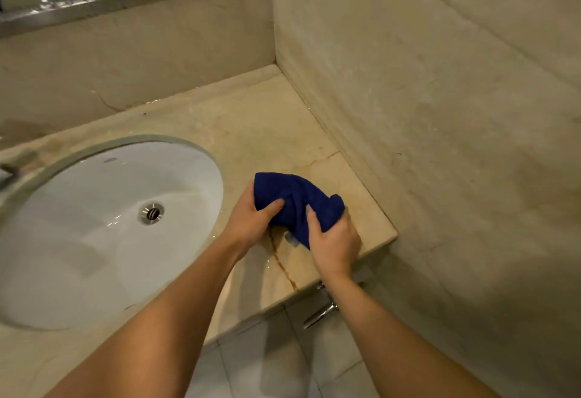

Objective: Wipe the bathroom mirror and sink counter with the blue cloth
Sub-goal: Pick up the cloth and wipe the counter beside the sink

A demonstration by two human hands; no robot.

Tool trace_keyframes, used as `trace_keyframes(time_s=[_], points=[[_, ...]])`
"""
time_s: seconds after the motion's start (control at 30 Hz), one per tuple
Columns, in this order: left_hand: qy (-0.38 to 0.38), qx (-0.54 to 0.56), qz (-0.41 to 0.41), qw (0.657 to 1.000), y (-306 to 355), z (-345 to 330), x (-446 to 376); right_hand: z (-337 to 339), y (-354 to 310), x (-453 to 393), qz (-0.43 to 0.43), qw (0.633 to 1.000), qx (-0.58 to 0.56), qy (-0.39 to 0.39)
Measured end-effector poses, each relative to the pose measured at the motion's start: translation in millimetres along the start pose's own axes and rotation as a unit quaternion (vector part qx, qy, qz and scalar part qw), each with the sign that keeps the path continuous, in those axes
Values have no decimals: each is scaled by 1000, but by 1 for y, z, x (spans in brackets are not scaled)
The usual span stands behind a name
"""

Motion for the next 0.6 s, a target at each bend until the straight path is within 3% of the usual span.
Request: trace_keyframes(time_s=[0.23, 0.43, 0.6], points=[[-90, -126, -55, 986, 12, 21, -20, -2, -5, 3, 37, 999, 34, 10], [-162, -171, -76, 969, 16, 27, -52, -20, -24, 9, -109, 987, 71, 90], [-222, -218, -133, 941, 15, 29, -82, -39, -33, 17, -78, 985, 92, 121]])
Point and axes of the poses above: each hand's wrist, its own x-axis away from the middle knuckle, its own z-axis out of the back of the hand, y = z × x, the point moved 5 cm from there along -x, towards the middle knuckle, and after that the axes turned 2 degrees about -x, right-handed, at the moved point
